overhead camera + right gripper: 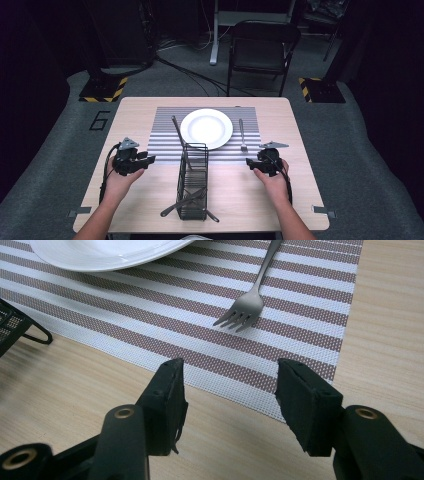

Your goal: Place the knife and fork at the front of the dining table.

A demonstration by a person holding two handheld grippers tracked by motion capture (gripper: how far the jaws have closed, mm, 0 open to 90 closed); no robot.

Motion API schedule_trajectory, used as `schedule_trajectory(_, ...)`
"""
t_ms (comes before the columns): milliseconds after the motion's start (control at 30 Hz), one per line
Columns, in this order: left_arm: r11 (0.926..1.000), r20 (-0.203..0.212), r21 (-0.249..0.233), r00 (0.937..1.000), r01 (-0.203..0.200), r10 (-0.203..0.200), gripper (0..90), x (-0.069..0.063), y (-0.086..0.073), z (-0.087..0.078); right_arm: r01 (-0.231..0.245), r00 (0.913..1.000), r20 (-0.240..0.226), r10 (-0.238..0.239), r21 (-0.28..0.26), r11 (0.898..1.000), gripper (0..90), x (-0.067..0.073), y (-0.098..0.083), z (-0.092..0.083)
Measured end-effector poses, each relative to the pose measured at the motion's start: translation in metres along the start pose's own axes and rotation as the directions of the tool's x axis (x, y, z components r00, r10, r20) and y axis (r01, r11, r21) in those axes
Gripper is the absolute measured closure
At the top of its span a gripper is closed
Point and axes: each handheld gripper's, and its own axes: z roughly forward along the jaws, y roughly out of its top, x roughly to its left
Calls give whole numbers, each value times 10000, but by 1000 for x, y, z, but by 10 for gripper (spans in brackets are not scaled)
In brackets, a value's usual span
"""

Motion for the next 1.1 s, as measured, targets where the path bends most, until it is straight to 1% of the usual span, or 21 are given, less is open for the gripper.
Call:
schedule_trajectory(67,9999,222,-67,9997,-79,81,588,-6,9,-4,3,10000,9,-3,22,10000,447,0,0,0)
schedule_trajectory(100,9999,222,-67,9997,-79,81,590,-6,9,-4,5,10000,8,-5,45,10000,447,0,0,1)
schedule_trajectory(133,9997,334,-115,9992,-233,237,595,-11,18,-8,-35,10000,3,35,53,10000,447,1,0,1)
schedule_trajectory(167,9996,463,-134,9986,-235,241,598,-14,22,-9,-20,10000,-28,20,52,10000,446,1,0,1)
schedule_trajectory(200,9994,534,-188,9981,-306,316,601,-16,27,-11,5,10000,-33,-5,43,10000,446,1,-1,2)
schedule_trajectory(233,9991,581,-300,9979,-283,300,601,-19,30,-12,2,10000,-27,-2,54,10000,446,1,-1,2)
schedule_trajectory(300,9989,768,-262,9962,-380,399,603,-23,38,-15,-3,10000,-20,3,56,10000,445,0,-1,2)
schedule_trajectory(367,9983,910,-328,9945,-481,509,605,-29,45,-17,-50,10000,-26,50,65,10000,445,0,-1,1)
schedule_trajectory(433,9978,986,-338,9933,-569,600,610,-33,50,-18,-123,9999,-38,123,46,9999,445,0,-1,1)
schedule_trajectory(467,9973,1051,-306,9920,-672,701,612,-35,52,-19,-119,9999,-22,120,39,9999,445,0,-1,1)
schedule_trajectory(567,9962,1139,-331,9899,-811,844,615,-41,59,-19,-115,9999,-26,116,38,9999,444,0,-1,1)
schedule_trajectory(800,9953,1312,-365,9869,-901,941,619,-49,68,-13,-93,10000,-35,93,21,10000,443,0,-1,1)
schedule_trajectory(933,9959,1463,-354,9854,-832,875,618,-52,71,-10,-124,9999,-20,124,4,9999,440,0,-1,0)
schedule_trajectory(1033,9961,1577,-389,9838,-796,848,619,-55,72,-6,-24,10000,-2,24,6,10000,439,0,0,0)
schedule_trajectory(1100,9956,1624,-391,9826,-849,901,619,-56,73,-4,-85,10000,-15,85,42,10000,439,1,0,0)
